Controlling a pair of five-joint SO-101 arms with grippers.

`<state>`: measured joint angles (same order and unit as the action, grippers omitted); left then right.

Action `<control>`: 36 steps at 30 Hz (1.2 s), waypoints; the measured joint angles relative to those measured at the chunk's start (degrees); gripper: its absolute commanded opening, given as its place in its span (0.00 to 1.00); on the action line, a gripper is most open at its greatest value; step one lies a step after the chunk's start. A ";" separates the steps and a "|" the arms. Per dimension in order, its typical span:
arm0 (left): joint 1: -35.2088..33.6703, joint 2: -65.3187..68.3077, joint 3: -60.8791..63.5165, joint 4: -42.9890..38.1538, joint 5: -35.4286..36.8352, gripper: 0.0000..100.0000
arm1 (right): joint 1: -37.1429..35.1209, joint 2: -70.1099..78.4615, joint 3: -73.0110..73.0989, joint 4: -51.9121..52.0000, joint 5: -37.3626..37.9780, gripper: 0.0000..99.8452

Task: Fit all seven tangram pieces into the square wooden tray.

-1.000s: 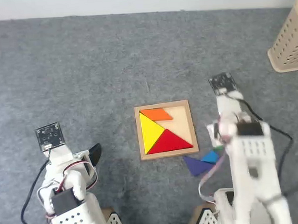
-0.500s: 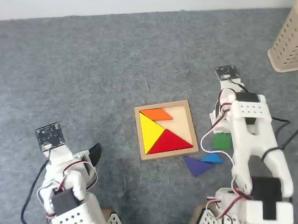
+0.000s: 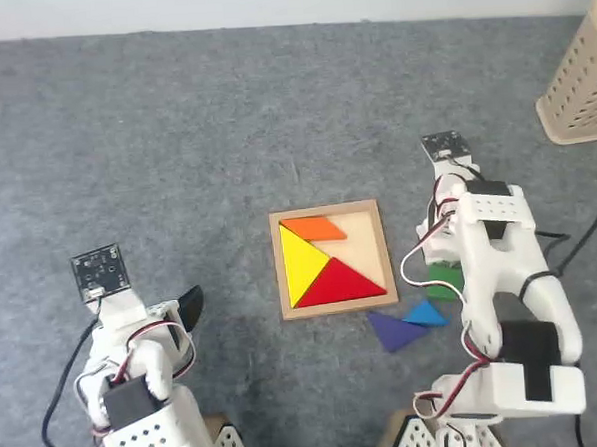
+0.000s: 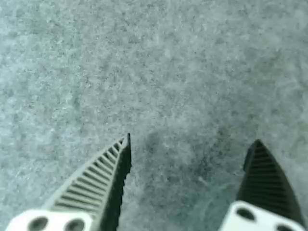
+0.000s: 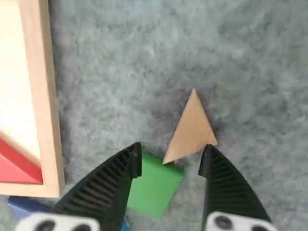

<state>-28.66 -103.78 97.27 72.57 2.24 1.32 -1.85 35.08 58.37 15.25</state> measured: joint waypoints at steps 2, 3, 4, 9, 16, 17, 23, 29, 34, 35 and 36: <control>0.00 0.00 0.00 0.00 0.00 0.35 | 0.00 0.00 0.00 -0.70 0.79 0.19; 0.00 0.00 0.00 0.00 0.00 0.35 | 0.00 0.09 0.00 -1.14 1.23 0.19; 0.00 0.00 0.00 0.00 0.00 0.35 | 0.09 0.09 0.00 -1.32 1.67 0.19; 0.00 0.00 0.00 0.00 0.00 0.35 | 1.67 0.09 0.00 -2.20 5.45 0.20; 0.00 0.00 0.00 0.00 0.00 0.35 | 1.58 2.90 -2.29 -2.46 8.97 0.20; 0.00 0.00 0.00 0.00 0.00 0.35 | 1.58 4.75 -3.08 -2.55 8.97 0.20; 0.00 0.00 0.00 0.00 0.00 0.35 | 1.58 11.78 -7.30 -2.55 8.97 0.19; 0.00 0.00 0.00 0.00 0.00 0.35 | 3.96 11.87 -7.65 -2.29 7.38 0.19; 0.00 0.00 0.00 0.00 0.00 0.35 | 6.33 11.87 -8.09 -1.76 4.84 0.19; 0.00 0.00 0.00 0.00 0.00 0.35 | 6.42 11.87 -8.18 -1.41 4.84 0.19; 0.00 0.00 0.00 0.00 0.00 0.35 | 6.42 11.87 -8.35 -1.05 4.66 0.19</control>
<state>-28.66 -103.78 97.27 72.57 2.24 7.74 10.02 26.73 57.32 19.91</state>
